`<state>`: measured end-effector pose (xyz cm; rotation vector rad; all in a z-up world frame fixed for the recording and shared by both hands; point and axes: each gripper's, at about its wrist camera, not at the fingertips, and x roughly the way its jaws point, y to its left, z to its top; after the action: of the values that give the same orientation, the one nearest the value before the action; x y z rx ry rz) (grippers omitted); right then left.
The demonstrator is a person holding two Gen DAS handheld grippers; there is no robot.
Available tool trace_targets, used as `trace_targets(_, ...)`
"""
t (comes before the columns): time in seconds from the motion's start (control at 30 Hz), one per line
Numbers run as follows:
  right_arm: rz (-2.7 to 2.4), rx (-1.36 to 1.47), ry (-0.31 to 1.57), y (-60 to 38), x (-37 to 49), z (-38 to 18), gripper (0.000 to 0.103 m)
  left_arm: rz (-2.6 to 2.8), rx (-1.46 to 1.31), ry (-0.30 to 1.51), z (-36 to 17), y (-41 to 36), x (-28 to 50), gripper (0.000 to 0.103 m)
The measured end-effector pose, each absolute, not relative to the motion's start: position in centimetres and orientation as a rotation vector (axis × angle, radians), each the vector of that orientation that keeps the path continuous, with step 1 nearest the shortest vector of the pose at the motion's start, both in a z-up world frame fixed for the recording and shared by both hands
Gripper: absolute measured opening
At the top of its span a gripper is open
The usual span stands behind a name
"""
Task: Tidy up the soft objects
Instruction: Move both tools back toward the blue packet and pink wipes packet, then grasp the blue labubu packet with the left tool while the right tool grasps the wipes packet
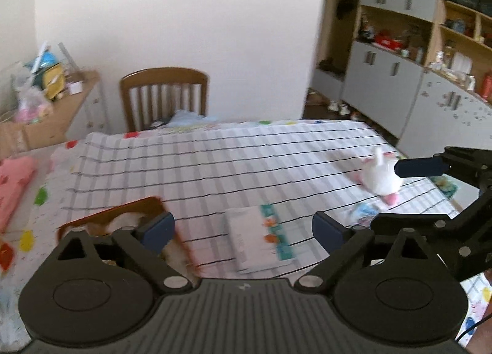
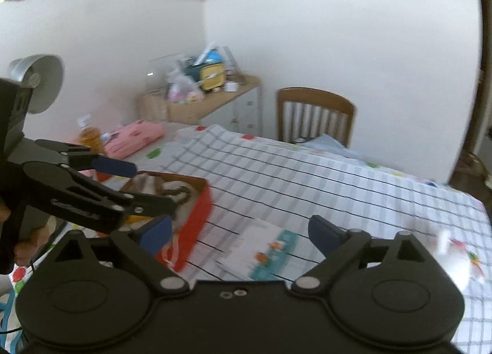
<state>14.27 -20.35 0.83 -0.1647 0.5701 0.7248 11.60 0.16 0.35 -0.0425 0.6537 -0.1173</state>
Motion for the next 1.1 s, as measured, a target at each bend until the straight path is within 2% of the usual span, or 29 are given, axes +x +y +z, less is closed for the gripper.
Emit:
trace_targets(0.17, 0.619, -0.142, 0.575, -24.7, 14.5, 0.0, 0.1, -0.206, -0.033, 0.64, 0.1, -2.9, 12.9, 0.097)
trace_targets(0.23, 0.577, -0.136, 0.582, -26.4, 14.6, -0.5, 0.1, -0.234, -0.018, 0.637, -0.1, -4.4, 13.5, 0.103)
trace_targets(0.4, 0.469, -0.119, 0.612, -30.6, 15.5, -2.0, 0.102, -0.304, 0.01, 0.626, -1.2, -7.9, 15.2, 0.103)
trace_targets(0.83, 0.336, -0.084, 0.726, -38.0, 18.7, -7.1, 0.102, -0.465, 0.013, 0.729, -7.4, -14.9, 20.1, 0.103)
trace_targets(1.1, 0.337, -0.085, 0.805, -38.7, 21.7, -9.9, 0.096, -0.535, 0.051, 0.79, -11.0, -18.4, 22.6, 0.103)
